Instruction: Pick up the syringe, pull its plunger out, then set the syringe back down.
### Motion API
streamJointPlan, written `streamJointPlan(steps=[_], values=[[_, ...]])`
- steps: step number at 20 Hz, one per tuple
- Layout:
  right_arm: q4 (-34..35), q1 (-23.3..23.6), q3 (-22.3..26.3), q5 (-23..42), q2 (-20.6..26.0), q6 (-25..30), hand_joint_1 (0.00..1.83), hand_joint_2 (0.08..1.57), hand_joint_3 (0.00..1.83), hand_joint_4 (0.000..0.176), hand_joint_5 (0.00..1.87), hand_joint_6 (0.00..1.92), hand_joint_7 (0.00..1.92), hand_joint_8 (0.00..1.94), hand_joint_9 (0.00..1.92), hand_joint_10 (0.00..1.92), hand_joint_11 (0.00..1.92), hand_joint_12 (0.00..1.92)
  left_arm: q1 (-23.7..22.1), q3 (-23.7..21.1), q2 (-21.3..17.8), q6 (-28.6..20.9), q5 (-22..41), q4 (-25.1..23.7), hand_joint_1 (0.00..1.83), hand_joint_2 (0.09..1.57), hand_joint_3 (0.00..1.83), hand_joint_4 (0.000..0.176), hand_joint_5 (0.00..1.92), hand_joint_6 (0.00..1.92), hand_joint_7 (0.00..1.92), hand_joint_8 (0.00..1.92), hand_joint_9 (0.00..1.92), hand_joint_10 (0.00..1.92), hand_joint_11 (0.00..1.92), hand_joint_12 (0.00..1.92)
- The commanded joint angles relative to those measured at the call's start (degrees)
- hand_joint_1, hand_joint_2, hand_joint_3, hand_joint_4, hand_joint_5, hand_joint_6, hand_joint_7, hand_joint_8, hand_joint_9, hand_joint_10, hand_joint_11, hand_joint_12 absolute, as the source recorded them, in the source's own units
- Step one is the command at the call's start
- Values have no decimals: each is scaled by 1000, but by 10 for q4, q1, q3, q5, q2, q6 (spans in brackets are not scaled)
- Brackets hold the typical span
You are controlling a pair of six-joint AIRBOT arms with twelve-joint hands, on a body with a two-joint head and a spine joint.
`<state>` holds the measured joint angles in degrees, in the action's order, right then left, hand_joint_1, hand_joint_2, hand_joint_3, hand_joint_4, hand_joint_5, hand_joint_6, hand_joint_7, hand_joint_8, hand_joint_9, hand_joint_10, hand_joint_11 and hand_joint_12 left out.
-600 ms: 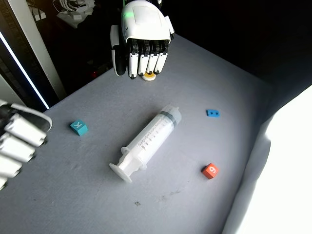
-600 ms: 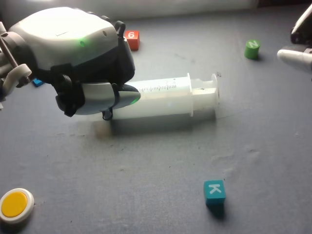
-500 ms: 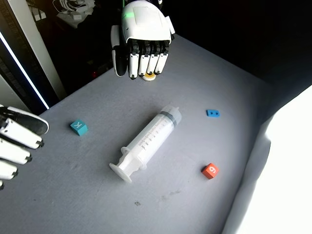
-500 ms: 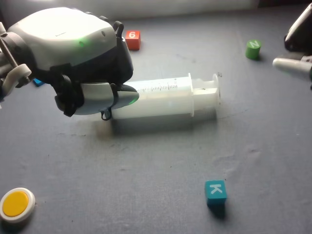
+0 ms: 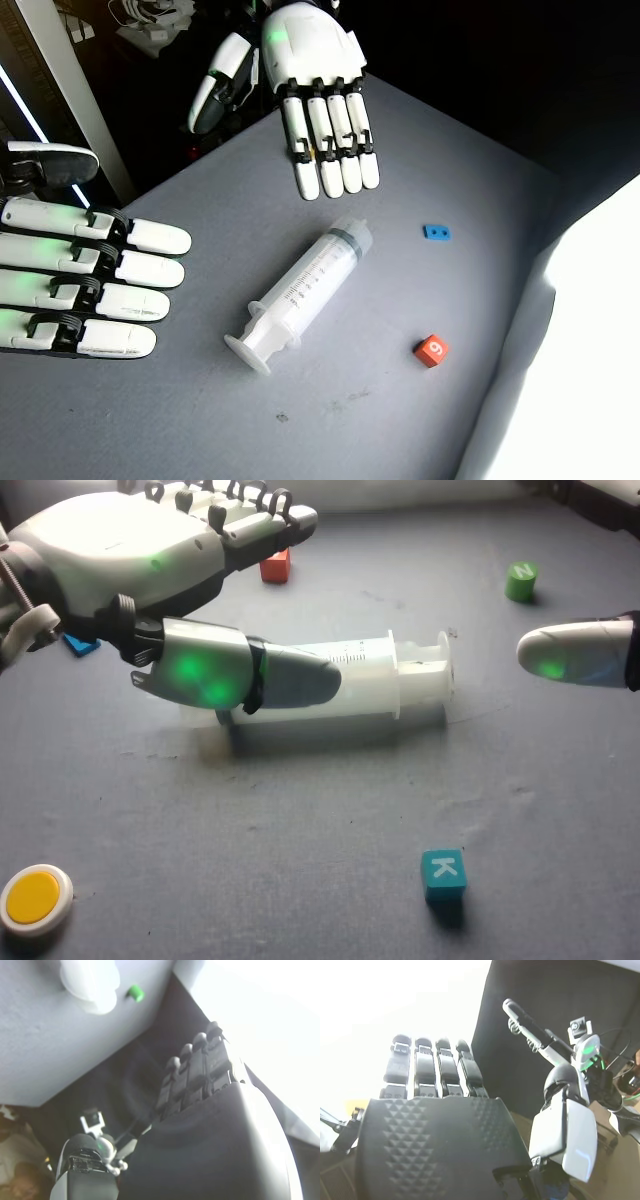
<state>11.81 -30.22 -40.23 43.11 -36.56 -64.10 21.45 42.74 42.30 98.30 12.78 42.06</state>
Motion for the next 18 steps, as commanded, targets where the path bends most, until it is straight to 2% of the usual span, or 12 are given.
streamJointPlan(steps=[1,2,4,5,6,8,10,11,12,16,18], values=[[-3,4,0,70,4,4,26,952,0,0,10,3,0,0,0,0,0,0,-4,3,7,36,48,35,98,1018,28,0,0,0,0,0,0,0,0,0],[-3,4,0,71,4,3,28,940,0,0,8,2,0,0,0,0,2,1,-4,4,13,98,56,99,255,1023,25,0,0,0,0,0,0,0,6,3],[-3,2,-1,75,4,3,35,950,0,0,0,0,0,0,0,0,5,2,3,5,31,154,83,165,755,919,0,0,0,0,0,0,0,0,26,13],[-4,1,-1,75,4,3,26,954,0,0,0,0,0,0,0,0,1,0,10,7,43,167,100,189,863,886,0,0,0,0,0,0,0,0,46,24],[-5,1,-1,75,4,4,13,944,0,0,1,0,0,0,0,0,0,0,17,9,53,171,115,199,969,955,0,0,0,0,0,0,0,0,11,11],[-7,1,0,75,4,8,9,942,0,0,1,0,0,0,0,0,0,0,32,12,73,171,140,212,997,972,2,0,0,0,0,0,0,0,3,8],[-7,2,-1,75,4,10,19,942,0,0,15,5,0,0,0,0,3,1,43,21,95,171,149,219,891,1003,15,0,0,0,0,0,0,0,0,3],[-7,2,-1,75,4,10,19,948,0,0,10,3,0,0,0,0,7,3,49,29,111,171,152,224,913,945,0,0,0,0,0,0,0,0,0,0],[-8,2,-1,75,4,10,23,955,1,0,8,1,0,0,0,0,1,0,52,32,118,171,156,226,1018,918,0,0,0,0,0,0,0,0,0,0],[-18,-1,0,75,4,10,38,964,3,0,3,0,0,0,0,0,0,0,72,56,170,171,203,244,1033,950,0,0,0,0,0,0,0,0,3,1],[-18,-2,0,75,4,10,23,976,8,0,0,0,0,0,0,0,0,0,80,68,186,171,207,253,1056,930,0,0,0,0,0,0,0,0,0,0]])
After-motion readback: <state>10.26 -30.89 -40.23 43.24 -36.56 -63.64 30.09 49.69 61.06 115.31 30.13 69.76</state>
